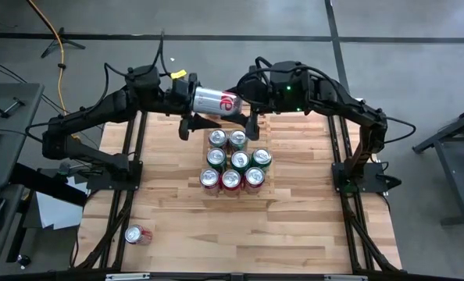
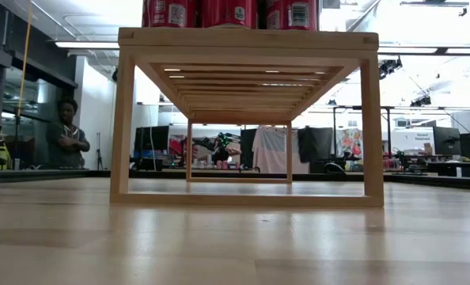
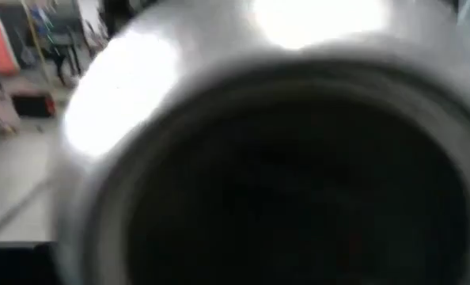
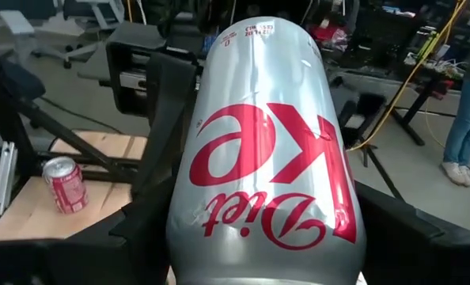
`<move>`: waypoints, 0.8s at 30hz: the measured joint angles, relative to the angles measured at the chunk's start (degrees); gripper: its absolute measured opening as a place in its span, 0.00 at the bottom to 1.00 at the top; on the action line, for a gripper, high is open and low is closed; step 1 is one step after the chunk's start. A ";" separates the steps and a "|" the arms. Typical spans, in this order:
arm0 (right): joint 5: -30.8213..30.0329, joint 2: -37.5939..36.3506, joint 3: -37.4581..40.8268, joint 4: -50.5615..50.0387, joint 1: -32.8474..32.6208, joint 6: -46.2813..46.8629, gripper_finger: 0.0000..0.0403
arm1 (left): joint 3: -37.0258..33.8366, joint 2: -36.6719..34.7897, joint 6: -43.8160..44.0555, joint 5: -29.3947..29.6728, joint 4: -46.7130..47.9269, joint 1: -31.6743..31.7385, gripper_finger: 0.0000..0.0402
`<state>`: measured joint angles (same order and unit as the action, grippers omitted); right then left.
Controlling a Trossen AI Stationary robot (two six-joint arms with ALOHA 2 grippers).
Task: Place canned beverage on shelf
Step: Put the red-silver soda can on the shelf aligned with the other red-silver soda cans
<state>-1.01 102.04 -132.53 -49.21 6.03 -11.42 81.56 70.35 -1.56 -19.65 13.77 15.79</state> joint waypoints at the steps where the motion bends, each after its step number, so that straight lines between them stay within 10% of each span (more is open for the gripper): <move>1: 0.02 0.00 0.00 0.10 0.19 0.43 0.71 | 0.00 0.01 -0.69 0.37 -1.17 0.00 0.71; 12: -2.94 0.85 0.50 -0.11 0.85 1.10 0.71 | 0.52 -0.61 -7.73 1.91 -11.55 -0.15 0.71; 24: -1.19 0.73 0.24 2.77 0.05 1.16 0.71 | 0.24 -1.04 -10.00 8.63 -3.02 2.07 0.71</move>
<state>-2.20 102.77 -132.29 -46.44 6.07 -10.26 81.80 69.31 -11.55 -11.02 10.75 17.86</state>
